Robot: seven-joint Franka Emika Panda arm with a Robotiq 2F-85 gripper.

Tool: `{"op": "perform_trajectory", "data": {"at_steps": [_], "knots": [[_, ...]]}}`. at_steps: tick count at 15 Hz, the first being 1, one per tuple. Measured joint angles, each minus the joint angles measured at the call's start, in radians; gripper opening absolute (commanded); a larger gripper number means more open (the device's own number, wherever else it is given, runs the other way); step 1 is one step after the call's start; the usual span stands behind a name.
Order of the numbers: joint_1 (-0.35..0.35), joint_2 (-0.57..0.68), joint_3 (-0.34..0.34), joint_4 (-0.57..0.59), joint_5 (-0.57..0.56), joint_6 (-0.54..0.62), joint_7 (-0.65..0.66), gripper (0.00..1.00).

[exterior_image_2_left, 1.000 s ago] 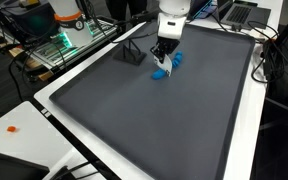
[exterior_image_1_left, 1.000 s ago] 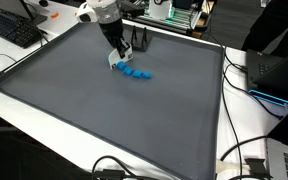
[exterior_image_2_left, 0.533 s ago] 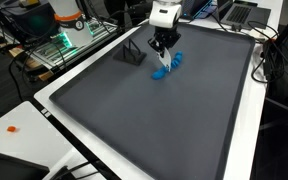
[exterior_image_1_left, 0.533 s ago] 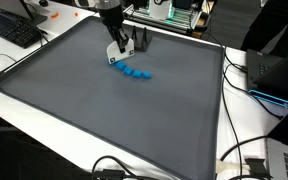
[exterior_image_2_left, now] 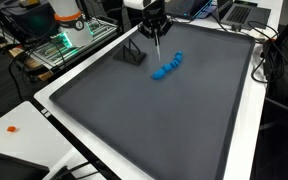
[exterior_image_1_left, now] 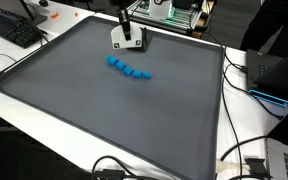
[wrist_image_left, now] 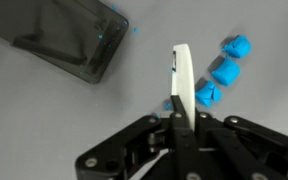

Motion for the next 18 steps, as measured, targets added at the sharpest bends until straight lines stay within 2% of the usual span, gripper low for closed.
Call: {"op": "perform_trajectory", "data": {"at_steps": [3,6,11,18], "knots": [[-0.002,-0.074,0.002,-0.09,0.025,0.004,0.114,0.01],[-0.01,-0.133,0.008,-0.168,0.065,0.005,0.166,0.01],[-0.023,-0.174,0.014,-0.256,0.137,0.024,0.172,0.01],[-0.022,-0.17,0.035,-0.334,0.233,0.148,0.163,0.01]]}}
